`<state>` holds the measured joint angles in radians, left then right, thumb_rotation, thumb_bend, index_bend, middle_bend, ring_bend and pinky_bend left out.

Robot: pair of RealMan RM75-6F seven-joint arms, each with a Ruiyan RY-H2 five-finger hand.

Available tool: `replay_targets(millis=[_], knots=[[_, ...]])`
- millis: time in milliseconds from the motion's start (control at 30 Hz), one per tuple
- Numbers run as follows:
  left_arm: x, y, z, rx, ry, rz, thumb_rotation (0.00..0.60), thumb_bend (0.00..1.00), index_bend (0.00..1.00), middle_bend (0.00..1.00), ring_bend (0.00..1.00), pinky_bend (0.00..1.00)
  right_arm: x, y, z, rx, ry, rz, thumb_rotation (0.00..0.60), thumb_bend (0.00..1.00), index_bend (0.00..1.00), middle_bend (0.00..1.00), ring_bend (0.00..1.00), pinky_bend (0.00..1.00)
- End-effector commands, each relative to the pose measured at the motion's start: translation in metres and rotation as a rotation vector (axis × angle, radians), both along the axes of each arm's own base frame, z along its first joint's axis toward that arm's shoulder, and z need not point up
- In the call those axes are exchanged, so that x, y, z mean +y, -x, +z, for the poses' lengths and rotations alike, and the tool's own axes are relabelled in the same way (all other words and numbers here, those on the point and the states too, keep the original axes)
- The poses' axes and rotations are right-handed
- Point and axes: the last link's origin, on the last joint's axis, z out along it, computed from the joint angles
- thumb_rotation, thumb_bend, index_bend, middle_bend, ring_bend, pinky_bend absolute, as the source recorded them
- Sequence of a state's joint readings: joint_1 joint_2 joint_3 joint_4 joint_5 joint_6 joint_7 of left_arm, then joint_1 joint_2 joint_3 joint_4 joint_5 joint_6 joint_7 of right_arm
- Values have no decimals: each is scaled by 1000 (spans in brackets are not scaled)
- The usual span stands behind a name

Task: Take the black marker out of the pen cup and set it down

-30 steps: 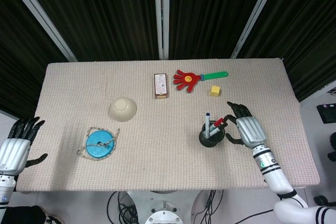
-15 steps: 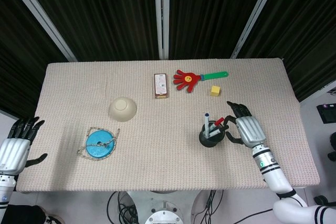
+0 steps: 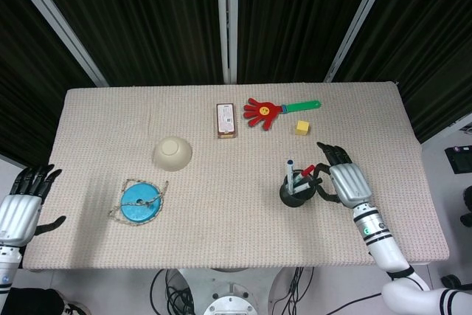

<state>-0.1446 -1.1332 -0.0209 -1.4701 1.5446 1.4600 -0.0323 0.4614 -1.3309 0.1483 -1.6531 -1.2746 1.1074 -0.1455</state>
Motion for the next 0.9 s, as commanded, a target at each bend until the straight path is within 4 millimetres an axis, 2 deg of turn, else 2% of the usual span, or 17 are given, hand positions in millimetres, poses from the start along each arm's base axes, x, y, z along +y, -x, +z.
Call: replay_targets(millis=[33, 467, 667, 900], knots=[[0, 0, 0, -1, 0, 1, 600, 131, 103, 43, 0, 0, 0, 0, 0, -1, 3, 0, 600, 301, 524, 12, 0, 0], [0, 0, 0, -1, 0, 2, 600, 131, 103, 42, 0, 0, 3, -4, 5, -19, 19, 11, 600, 343, 601, 26, 0, 0], [1, -1, 0, 0, 0, -2, 600, 131, 104, 43, 0, 0, 15, -15, 24, -50, 64, 69, 600, 360, 636, 42, 0, 0], [-1, -3, 0, 2, -2, -7, 600, 131, 105, 43, 0, 0, 32, -20, 57, -83, 161, 126, 600, 362, 655, 50, 0, 0]])
